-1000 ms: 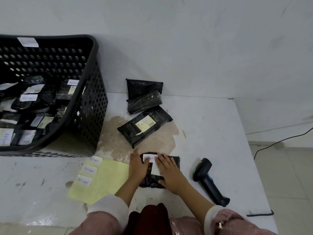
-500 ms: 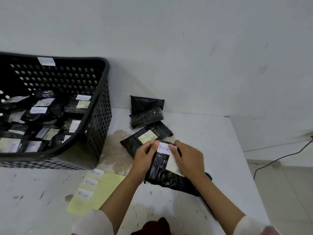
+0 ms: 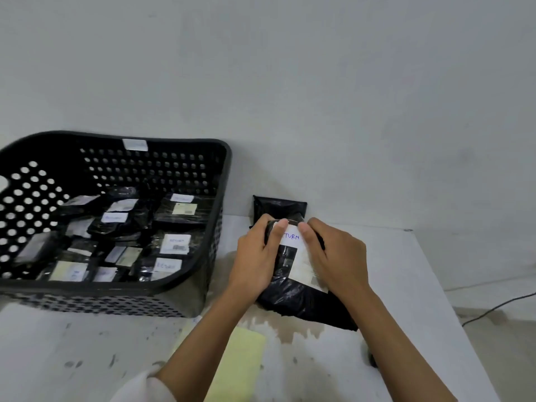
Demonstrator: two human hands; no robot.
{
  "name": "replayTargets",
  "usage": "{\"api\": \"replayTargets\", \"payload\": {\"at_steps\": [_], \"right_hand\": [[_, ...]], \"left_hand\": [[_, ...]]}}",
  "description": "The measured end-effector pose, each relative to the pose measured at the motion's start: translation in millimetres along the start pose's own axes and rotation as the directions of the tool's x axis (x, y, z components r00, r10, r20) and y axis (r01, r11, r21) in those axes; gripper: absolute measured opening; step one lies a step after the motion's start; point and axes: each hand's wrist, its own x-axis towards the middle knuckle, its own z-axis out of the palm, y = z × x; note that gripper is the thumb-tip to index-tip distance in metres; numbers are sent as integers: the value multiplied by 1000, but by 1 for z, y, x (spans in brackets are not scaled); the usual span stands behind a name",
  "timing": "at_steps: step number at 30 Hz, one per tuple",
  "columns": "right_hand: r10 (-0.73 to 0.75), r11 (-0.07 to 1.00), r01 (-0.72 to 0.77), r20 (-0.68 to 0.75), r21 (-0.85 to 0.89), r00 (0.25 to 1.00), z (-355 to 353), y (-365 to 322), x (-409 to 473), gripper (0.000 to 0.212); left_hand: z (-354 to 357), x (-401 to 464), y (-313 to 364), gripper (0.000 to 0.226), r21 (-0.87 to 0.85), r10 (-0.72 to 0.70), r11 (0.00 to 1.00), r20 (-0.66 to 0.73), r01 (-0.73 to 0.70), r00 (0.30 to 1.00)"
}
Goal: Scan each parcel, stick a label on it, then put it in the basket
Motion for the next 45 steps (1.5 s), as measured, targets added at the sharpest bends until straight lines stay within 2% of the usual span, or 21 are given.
{"api": "replayTargets", "payload": {"at_steps": [8,10,12,13,15,18,21,24,26,29,31,34,36,38,42,45], "right_hand": [[0,980,-3,17,197,1000,25,-103,27,42],[58,918,-53,-2,392,998,38,-124,39,27],[137,813,-98,-24,573,990,49,-143,52,33],[148,801,-113,-13,587,989,56,-149,59,35],[137,860,-164,92,484,986,74,-158,70,30],[143,941,-235,344,243,928,105,-171,74,42],[166,969,-218,355,112,920,117,-177,70,43],[186,969,-230,339,94,922,116,-177,68,35],[192,971,-228,325,76,926,116,-177,68,31],[213,968,-243,313,57,925,115,-179,69,30],[226,967,-250,305,42,925,115,-179,68,29],[233,968,-250,287,22,929,117,-178,69,26],[244,965,-261,283,20,927,118,-177,69,24],[245,966,-260,279,14,928,121,-175,69,23],[252,964,-265,280,10,926,125,-173,70,23],[259,960,-277,279,28,925,126,-172,70,22]], "left_hand": [[-115,9,-3,50,-36,-6,999,-68,4,998],[-151,17,-5,53,36,34,999,-76,-32,996],[-192,24,-12,52,97,50,995,-111,-40,993],[-213,27,-19,52,104,41,994,-143,-26,989],[-255,33,-36,55,94,-41,993,-241,65,970],[-314,44,-71,53,61,-187,973,-353,222,917],[-349,61,-108,41,34,-300,942,-361,333,883],[-348,87,-136,35,-90,-476,880,-170,467,863],[-333,105,-151,37,-135,-599,789,48,599,799],[-304,125,-164,33,-65,-647,709,336,702,684],[-284,140,-172,34,-5,-635,715,414,699,652],[-257,161,-182,34,16,-607,739,450,674,655],[-241,168,-194,35,55,-623,728,469,683,626],[-227,168,-215,39,141,-664,722,419,678,620],[-220,163,-249,56,278,-671,736,187,617,717],[-223,164,-255,57,356,-636,749,151,558,757]]}}
